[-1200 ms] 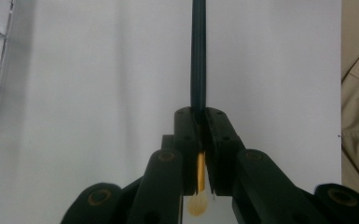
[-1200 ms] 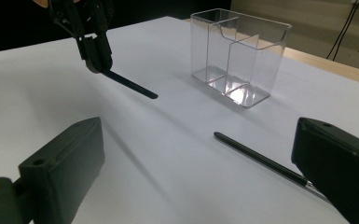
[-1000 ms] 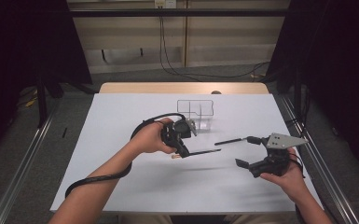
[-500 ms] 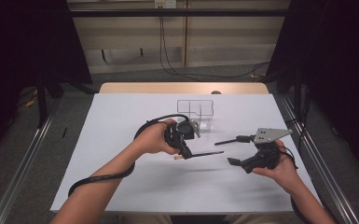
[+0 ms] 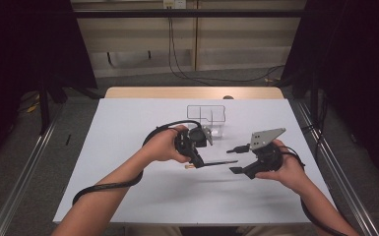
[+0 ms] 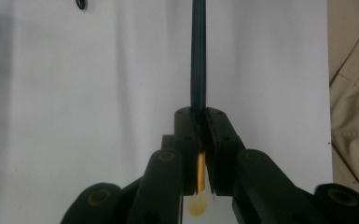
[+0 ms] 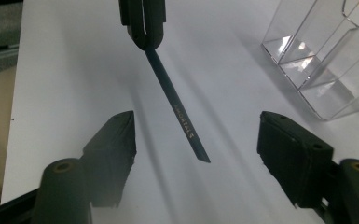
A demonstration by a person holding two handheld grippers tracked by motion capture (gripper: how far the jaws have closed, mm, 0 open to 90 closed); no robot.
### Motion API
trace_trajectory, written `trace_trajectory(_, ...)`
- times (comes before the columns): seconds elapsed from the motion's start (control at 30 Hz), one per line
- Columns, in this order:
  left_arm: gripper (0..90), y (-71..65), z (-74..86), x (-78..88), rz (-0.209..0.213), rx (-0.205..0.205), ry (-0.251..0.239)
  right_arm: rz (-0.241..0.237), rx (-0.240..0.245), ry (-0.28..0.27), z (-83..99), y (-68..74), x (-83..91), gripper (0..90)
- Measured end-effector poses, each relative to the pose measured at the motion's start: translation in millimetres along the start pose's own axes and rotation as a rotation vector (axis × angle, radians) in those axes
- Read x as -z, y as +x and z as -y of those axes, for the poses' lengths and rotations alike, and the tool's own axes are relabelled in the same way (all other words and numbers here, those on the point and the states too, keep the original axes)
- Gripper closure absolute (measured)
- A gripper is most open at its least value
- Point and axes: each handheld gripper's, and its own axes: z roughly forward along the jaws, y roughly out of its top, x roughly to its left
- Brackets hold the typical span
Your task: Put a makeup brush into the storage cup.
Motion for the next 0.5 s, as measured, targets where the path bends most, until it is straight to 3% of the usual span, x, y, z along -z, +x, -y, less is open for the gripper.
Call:
trace_trajectory(0.3,84.3,-0.6,-2.8,2.9,-0.006,-0.006,-0.007,-0.031,0.060,0.084,-13.8,1.0,-9.6,37.2)
trace_trajectory(0.5,84.3,-0.6,-4.8,2.6,0.000,-0.010,0.017,-0.063,0.101,0.137,-20.5,4.0,-19.4,52.1)
